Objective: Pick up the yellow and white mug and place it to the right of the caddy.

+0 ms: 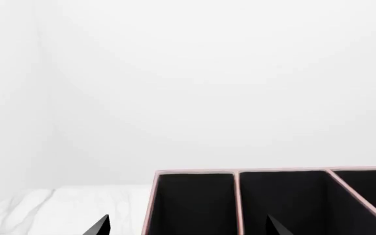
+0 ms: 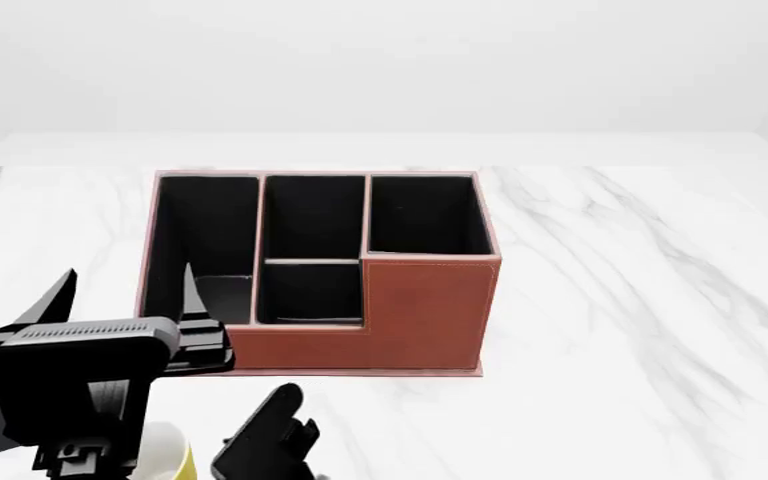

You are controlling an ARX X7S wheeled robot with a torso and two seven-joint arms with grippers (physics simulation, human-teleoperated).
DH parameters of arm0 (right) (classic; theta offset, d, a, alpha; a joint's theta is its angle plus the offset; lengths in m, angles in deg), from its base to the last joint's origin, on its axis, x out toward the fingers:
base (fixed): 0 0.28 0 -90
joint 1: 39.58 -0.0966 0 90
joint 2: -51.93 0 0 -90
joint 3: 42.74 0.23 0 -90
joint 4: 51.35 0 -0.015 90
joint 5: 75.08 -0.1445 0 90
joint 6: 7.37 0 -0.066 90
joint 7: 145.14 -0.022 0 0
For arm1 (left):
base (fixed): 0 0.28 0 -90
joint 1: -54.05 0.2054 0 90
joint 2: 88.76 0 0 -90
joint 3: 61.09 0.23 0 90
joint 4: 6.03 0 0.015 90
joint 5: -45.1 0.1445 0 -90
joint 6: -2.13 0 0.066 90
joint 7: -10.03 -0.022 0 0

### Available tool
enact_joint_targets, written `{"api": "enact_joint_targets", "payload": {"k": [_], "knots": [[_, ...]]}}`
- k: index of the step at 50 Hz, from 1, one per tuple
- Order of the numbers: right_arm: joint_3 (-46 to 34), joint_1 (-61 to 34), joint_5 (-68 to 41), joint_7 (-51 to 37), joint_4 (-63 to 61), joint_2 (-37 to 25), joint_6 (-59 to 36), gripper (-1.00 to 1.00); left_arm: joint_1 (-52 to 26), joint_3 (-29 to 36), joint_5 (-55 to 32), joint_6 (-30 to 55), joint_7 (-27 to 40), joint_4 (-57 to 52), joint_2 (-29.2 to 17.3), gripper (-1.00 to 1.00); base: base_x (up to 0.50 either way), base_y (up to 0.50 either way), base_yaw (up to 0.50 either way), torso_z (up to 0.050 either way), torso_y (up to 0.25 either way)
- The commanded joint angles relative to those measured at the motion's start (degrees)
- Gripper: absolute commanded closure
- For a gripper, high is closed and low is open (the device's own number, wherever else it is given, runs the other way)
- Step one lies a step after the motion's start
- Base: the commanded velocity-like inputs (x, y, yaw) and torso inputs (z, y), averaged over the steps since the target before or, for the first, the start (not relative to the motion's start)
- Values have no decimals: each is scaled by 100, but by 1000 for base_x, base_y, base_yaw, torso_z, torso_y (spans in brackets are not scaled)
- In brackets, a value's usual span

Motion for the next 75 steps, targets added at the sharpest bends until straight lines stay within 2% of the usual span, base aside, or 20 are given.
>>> {"api": "enact_joint_targets", "payload": {"k": [1,18,37,56,57,75], "knots": [[-401,-337,-512,-90,565,9,304,-100,27,-4,-39,-63,9,32,-27,-100,0,0,0,0,0],[-1188,-840,-1412,-169,1494,38,957,-100,54,1,-98,-91,39,12,-63,-100,0,0,0,0,0],[-3144,-1810,-3390,-388,2607,50,2290,-100,74,-12,-165,-145,59,24,-108,-100,0,0,0,0,0],[-3305,-1834,-3692,80,3093,50,2404,-100,127,-15,-215,-198,80,13,-151,-100,0,0,0,0,0],[-3303,-1836,-3713,108,3111,50,2417,100,132,-16,-218,-200,81,9,-154,-100,0,0,0,0,0],[-3309,-1838,-3575,35,3000,50,2484,100,173,-21,-272,-217,112,-29,-188,-100,0,0,0,0,0]]}}
